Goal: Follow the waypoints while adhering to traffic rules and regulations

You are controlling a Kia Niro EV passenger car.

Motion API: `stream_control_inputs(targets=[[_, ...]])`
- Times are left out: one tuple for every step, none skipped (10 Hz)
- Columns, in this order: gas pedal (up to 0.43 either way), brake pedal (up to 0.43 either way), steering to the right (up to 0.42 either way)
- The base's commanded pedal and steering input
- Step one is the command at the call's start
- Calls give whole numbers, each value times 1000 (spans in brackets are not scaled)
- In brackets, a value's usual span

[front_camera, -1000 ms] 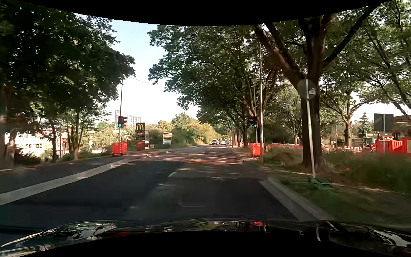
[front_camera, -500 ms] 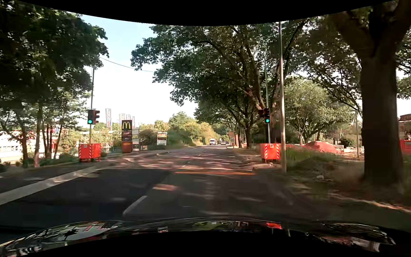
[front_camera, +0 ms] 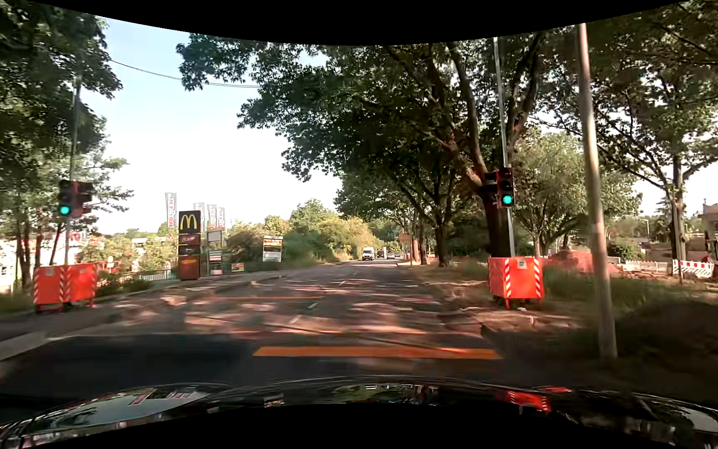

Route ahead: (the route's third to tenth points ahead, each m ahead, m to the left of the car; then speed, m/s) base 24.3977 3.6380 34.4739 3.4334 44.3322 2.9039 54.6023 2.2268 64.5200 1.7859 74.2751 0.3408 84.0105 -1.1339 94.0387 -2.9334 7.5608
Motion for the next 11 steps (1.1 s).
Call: stream_control_inputs(targets=[[47, 0, 7], [47, 0, 7], [47, 0, 7], [47, 0, 7], [47, 0, 7], [47, 0, 7], [47, 0, 7], [47, 0, 7], [47, 0, 7], [59, 0, 9], [59, 0, 9]])
